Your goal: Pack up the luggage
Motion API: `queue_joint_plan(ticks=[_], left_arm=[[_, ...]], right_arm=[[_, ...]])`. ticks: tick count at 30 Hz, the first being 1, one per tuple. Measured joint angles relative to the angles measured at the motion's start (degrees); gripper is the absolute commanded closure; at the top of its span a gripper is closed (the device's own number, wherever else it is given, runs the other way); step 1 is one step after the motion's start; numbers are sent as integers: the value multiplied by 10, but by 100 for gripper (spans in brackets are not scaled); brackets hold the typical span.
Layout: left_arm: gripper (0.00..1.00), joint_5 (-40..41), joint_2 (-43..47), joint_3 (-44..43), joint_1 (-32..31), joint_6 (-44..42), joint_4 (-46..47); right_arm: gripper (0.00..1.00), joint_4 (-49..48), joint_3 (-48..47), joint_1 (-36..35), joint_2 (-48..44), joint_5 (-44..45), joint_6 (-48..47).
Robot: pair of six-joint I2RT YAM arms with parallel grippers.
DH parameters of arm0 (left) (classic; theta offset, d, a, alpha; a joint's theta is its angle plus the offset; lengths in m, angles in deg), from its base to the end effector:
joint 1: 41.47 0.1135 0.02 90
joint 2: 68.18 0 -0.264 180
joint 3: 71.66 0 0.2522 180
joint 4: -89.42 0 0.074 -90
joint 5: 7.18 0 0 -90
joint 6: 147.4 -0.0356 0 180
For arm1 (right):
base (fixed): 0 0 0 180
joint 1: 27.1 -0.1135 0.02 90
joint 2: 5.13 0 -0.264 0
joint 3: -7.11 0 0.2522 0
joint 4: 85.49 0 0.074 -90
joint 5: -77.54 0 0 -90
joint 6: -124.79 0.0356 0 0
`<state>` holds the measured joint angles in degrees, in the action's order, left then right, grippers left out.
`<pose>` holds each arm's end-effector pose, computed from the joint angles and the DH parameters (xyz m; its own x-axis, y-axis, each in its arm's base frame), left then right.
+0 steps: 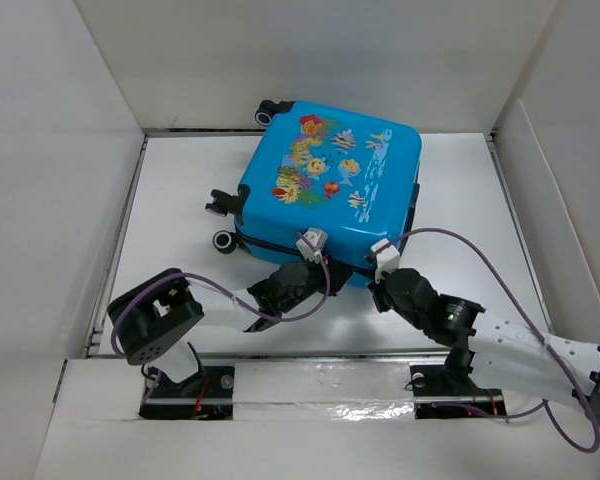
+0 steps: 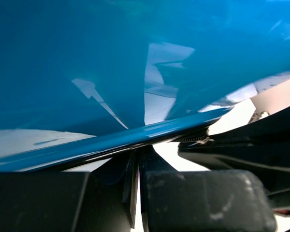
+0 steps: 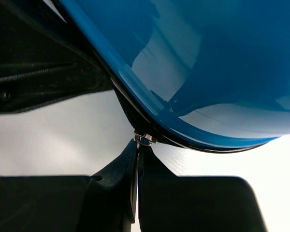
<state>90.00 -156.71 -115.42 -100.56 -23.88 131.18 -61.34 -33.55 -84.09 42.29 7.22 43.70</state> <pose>0.1587 -0.2563 0.1941 -0.4572 -0.3030 -0.8362 0.6413 0.5391 -0.5460 0.1103 0.1478 0.2230 -0.3744 -0.3086 -0.8744 -0.5812 0.8129 -0.0380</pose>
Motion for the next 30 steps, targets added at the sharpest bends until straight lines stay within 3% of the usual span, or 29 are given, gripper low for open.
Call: queue_joint_plan(ticks=[6, 8, 10, 13, 18, 22, 26, 30], left_arm=[[100, -19, -22, -20, 1, 2, 5], [74, -27, -17, -19, 4, 2, -1], [34, -31, 7, -8, 17, -2, -31], [24, -87, 80, 20, 71, 8, -100], [24, -116, 277, 51, 160, 20, -216], [22, -79, 410, 42, 261, 54, -270], [19, -60, 438, 16, 392, 115, -297], [18, -66, 393, -13, 506, 162, -301]], right_arm=[[100, -61, -15, -16, 83, 49, 17], [100, -82, -30, -20, 116, 52, 21], [100, -84, -37, -23, 127, 55, 21], [100, -110, -30, -19, 120, 38, 23], [100, -144, -5, 3, 99, -13, 27], [100, -159, 4, 19, 93, -41, 27], [100, -165, 9, 40, 87, -77, 23], [100, -173, 16, 48, 80, -98, 16]])
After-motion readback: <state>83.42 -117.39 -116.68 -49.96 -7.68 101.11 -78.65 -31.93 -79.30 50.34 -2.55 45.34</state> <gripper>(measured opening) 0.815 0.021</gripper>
